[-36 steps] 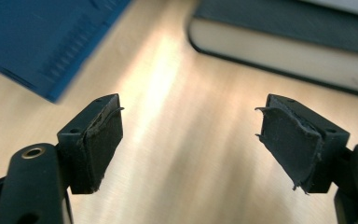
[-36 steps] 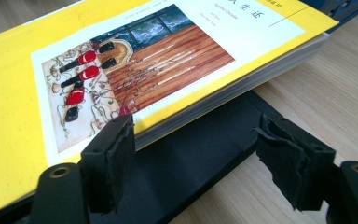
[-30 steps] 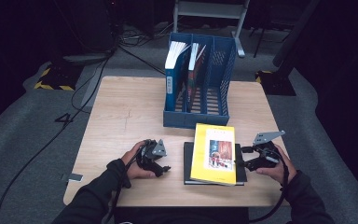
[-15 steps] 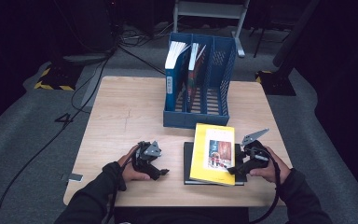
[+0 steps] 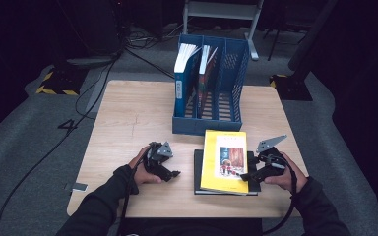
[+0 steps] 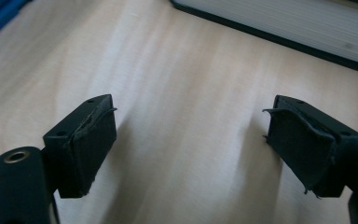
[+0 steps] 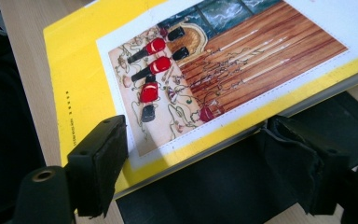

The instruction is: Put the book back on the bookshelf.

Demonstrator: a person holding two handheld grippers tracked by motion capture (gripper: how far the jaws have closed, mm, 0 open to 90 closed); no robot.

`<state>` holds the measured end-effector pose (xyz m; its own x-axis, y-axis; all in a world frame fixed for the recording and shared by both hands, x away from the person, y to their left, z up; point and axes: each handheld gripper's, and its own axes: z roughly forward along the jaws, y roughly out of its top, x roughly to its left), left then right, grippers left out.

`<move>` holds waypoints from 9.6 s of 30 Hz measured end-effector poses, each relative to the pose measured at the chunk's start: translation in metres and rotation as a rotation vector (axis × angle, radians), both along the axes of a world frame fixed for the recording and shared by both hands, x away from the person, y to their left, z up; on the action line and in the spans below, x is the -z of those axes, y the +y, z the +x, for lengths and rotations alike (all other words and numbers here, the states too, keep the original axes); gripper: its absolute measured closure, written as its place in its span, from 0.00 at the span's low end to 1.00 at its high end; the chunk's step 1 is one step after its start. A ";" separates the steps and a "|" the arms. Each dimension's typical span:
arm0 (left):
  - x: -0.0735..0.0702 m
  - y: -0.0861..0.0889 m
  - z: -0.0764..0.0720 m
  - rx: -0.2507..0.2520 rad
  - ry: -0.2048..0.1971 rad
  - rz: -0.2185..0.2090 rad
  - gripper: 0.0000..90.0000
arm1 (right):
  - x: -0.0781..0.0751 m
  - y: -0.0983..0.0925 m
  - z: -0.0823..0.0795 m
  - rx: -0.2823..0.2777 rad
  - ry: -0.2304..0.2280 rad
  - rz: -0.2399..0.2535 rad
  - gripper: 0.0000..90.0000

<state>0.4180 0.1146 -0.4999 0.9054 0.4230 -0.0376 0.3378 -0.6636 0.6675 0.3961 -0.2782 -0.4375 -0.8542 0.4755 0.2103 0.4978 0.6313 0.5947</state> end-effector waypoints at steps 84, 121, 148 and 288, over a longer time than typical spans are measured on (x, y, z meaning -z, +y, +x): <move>-0.022 -0.044 0.075 -0.037 -0.036 -0.171 0.64 | -0.005 0.008 0.014 -0.053 -0.185 0.282 0.84; -0.130 -0.064 0.027 0.164 -0.238 -0.335 0.84 | -0.041 0.005 -0.009 -0.038 -0.511 0.409 0.94; -0.097 -0.057 -0.041 0.147 -0.166 -0.282 0.25 | -0.038 -0.006 -0.038 -0.092 -0.586 0.415 0.94; -0.222 -0.066 0.032 -0.315 -0.360 -0.430 0.84 | -0.015 -0.036 -0.010 0.200 -0.478 0.275 0.46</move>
